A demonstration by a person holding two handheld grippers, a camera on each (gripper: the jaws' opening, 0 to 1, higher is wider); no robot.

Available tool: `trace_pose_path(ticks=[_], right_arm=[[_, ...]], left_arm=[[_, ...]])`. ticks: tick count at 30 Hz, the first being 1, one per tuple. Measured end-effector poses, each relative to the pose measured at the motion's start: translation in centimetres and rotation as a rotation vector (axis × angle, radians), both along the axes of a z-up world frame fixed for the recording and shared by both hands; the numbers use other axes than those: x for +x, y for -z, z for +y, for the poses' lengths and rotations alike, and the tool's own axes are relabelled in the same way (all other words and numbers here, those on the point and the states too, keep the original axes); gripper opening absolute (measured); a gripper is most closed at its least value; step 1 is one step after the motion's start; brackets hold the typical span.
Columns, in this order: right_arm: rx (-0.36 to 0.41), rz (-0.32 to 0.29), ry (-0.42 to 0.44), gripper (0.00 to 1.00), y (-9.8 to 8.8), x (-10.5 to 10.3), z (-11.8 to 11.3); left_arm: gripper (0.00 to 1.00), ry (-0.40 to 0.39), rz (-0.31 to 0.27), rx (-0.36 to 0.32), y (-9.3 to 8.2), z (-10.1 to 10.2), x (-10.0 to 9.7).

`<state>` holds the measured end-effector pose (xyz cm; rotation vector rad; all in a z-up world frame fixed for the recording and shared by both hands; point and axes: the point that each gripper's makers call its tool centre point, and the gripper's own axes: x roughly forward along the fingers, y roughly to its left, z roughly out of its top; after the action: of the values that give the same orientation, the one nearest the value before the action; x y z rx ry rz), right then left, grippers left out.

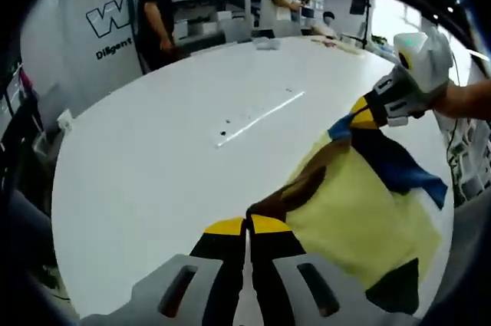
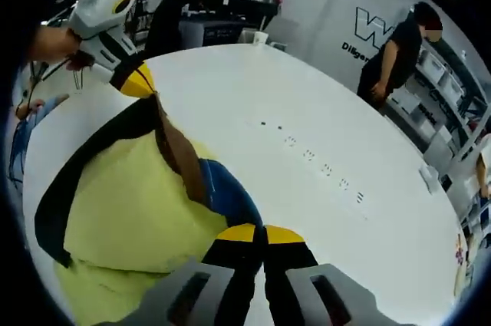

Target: Fold the garment on the visible template until the final outline fits inside the template.

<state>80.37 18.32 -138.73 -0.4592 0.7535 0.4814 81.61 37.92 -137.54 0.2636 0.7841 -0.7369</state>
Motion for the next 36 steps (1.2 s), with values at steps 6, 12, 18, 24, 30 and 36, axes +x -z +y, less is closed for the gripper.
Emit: trace_pose_path(ticks=[6,12,18,24,30,36], right_arm=[[0.07,0.0,0.09,0.08,-0.3,1.4,-0.6],[0.07,0.001,0.141,0.1,-0.2,1.4,-1.4],[0.077,-0.006,0.113,0.09,-0.4,0.2,-1.2],[0.078,-0.008,0.091,0.1,-0.9,-0.4,-1.2],[0.104,-0.015,0.046,0.19,-2.2,-1.5,-0.5],[0.129,-0.009,0.008,0.25,-2.7,-3.2,0.1]], left_arm=[[0.0,-0.024,-0.03,0.004,0.7,0.1,1.6],[0.03,-0.035,-0.071,0.013,0.2,0.3,2.4],[0.03,0.006,-0.057,0.025,0.2,0.0,0.6],[0.05,0.02,-0.055,0.024,-0.2,0.0,-0.5],[0.13,0.041,-0.073,0.008,-1.2,-0.2,-1.6],[0.21,0.09,-0.083,0.007,-2.1,-0.6,-3.8]])
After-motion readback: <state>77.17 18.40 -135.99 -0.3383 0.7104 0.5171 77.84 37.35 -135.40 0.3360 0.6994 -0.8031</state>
